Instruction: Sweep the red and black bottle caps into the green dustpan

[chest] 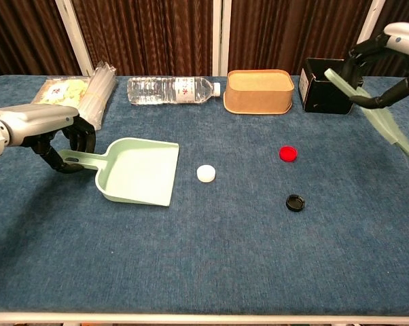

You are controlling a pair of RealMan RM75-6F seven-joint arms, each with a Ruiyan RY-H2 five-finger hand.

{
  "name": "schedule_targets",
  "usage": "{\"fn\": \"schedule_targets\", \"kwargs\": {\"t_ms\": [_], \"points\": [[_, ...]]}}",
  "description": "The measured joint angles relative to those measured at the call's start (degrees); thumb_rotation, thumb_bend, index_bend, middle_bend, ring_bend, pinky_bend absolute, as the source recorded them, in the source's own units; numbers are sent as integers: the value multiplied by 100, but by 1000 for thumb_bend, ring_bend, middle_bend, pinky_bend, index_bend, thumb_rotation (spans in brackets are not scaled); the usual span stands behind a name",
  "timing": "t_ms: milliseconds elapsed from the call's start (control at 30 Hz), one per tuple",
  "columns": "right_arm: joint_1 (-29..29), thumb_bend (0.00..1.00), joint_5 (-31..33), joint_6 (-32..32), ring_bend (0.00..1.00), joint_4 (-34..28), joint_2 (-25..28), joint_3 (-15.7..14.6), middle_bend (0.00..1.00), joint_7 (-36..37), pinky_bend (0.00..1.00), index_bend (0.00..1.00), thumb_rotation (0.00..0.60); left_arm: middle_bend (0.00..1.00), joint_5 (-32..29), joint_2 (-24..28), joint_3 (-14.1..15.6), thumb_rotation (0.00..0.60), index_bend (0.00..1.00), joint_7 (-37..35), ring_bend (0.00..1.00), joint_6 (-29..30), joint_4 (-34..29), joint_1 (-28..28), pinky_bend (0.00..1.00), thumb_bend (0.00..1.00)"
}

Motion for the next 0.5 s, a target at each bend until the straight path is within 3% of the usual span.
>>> {"fn": "schedule_targets", "kwargs": {"t_ms": [200, 500], "points": [[320, 381, -349, -360, 323, 585, -259, -87, 666, 681, 212, 755, 600, 547, -129, 152, 28, 600, 553, 109, 418, -118, -105, -97, 282, 371], [880, 388, -865, -759, 323, 1667, -776, -220, 674, 2054, 206, 766, 600, 547, -836, 450, -2, 600, 553, 312, 418, -547, -354, -491, 282, 381]]}}
